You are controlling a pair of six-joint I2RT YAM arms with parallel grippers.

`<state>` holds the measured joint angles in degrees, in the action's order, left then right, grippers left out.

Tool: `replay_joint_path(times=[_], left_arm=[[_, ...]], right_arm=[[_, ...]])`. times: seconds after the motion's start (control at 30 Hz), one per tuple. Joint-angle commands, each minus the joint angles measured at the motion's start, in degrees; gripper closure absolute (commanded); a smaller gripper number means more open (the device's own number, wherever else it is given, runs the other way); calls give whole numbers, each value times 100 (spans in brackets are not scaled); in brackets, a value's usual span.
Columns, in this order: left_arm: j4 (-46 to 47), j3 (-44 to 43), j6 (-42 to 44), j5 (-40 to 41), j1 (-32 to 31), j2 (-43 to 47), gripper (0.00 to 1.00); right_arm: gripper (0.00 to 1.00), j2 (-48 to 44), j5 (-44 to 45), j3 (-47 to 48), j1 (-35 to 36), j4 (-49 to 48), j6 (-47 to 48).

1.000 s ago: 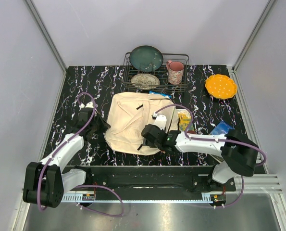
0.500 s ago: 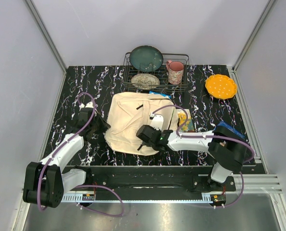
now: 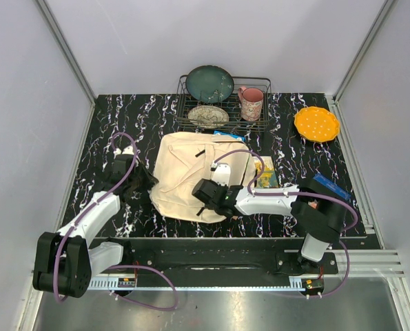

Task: Pack the student bag
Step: Unzip the student bag at the center of the board.

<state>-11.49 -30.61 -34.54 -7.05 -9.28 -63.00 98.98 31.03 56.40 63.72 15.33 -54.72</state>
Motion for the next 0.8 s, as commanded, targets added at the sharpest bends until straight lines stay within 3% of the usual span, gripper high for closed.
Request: replay_joint_path(times=[0.0, 0.37, 0.53, 0.77], left_arm=[[322, -156, -17, 19, 31, 86, 100], [-73, -244, 62, 696, 23, 183, 100], [-275, -279, 35, 1266, 40, 236, 100], [-328, -270, -26, 1408, 163, 166, 100]], right_arm=[[100, -115, 246, 56, 87, -30, 233], [100, -1433, 966, -744, 96, -321, 1191], [100, -1960, 1379, -1148, 88, -206, 1086], [100, -2699, 1933, -1509, -8, 57, 989]])
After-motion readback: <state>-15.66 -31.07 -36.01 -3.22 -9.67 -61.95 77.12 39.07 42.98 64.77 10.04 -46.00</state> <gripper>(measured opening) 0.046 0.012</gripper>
